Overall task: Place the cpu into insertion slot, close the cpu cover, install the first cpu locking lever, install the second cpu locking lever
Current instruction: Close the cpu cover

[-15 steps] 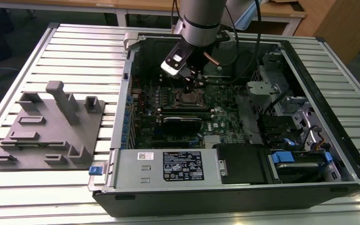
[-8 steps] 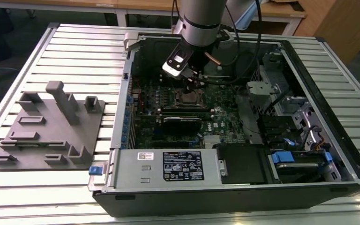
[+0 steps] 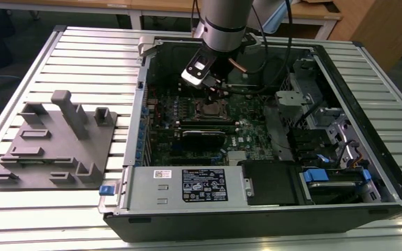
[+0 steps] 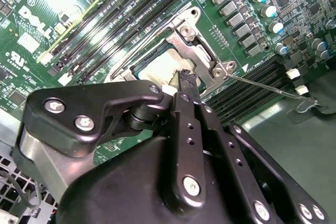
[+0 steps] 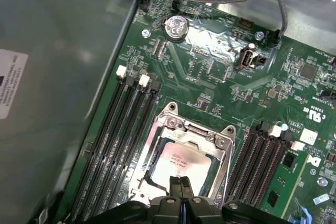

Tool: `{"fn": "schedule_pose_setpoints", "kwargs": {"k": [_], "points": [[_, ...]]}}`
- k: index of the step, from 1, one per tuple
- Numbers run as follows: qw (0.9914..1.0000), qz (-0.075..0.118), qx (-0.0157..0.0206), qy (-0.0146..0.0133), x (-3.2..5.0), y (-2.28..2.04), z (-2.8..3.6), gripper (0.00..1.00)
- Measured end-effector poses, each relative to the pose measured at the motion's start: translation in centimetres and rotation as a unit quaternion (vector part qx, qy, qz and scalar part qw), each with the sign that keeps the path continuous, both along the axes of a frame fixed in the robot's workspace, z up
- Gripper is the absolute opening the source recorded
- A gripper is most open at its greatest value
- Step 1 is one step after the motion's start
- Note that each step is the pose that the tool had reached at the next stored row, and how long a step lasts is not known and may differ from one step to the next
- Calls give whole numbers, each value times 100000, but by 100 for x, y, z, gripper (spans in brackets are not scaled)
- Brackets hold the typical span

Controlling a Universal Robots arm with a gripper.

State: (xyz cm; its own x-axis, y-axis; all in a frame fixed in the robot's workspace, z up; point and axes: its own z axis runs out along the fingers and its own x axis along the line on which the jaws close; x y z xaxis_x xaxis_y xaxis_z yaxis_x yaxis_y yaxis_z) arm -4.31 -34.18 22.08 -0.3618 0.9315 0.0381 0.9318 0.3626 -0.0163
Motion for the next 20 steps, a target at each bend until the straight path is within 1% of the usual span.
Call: {"fn": "schedule_pose_setpoints", "kwargs": {"k": [4, 11, 13, 17, 20], "points": [[99973, 2318, 1, -4, 0, 0, -1, 11], [99970, 2435, 1, -4, 0, 0, -1, 11], [99949, 3180, 4, -3, 0, 0, -1, 11], [99835, 5748, 37, -4, 0, 0, -1, 11], [99701, 7730, 67, -8, 0, 0, -2, 11]]}}
